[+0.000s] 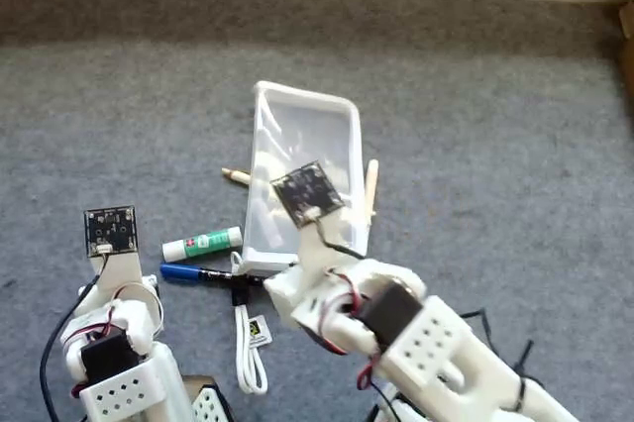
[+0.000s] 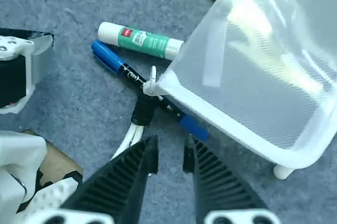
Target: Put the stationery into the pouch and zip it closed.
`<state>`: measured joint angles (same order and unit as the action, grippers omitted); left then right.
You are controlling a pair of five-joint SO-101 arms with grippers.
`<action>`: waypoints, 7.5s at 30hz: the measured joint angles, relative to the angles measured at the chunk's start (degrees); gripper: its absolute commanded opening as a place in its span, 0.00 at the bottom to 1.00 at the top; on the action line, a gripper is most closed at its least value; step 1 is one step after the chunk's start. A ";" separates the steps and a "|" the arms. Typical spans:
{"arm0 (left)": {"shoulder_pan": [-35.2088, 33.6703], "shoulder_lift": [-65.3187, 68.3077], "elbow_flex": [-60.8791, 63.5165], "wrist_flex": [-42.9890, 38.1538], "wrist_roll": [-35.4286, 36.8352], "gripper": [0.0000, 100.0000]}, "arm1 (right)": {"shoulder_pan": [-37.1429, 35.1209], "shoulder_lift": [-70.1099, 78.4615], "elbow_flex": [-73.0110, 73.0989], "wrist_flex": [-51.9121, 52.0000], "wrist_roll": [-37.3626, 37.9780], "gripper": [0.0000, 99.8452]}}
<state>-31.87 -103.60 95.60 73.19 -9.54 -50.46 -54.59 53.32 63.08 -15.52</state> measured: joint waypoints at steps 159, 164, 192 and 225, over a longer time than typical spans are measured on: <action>11.16 -0.26 -16.44 -0.44 12.48 0.35 | -0.70 4.48 -1.49 -9.93 17.05 0.01; 18.11 -0.53 -20.31 2.81 15.65 0.36 | 0.70 2.99 -1.49 -9.93 15.91 0.01; 31.91 -0.53 -17.76 -2.90 18.73 0.35 | 3.34 2.99 -1.49 -5.36 15.30 0.01; 21.01 -0.53 -20.48 2.20 19.96 0.35 | 7.47 2.90 -4.40 8.70 15.30 0.26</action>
<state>-10.86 -104.13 75.12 75.38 10.42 -42.99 -51.69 48.92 71.78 -0.22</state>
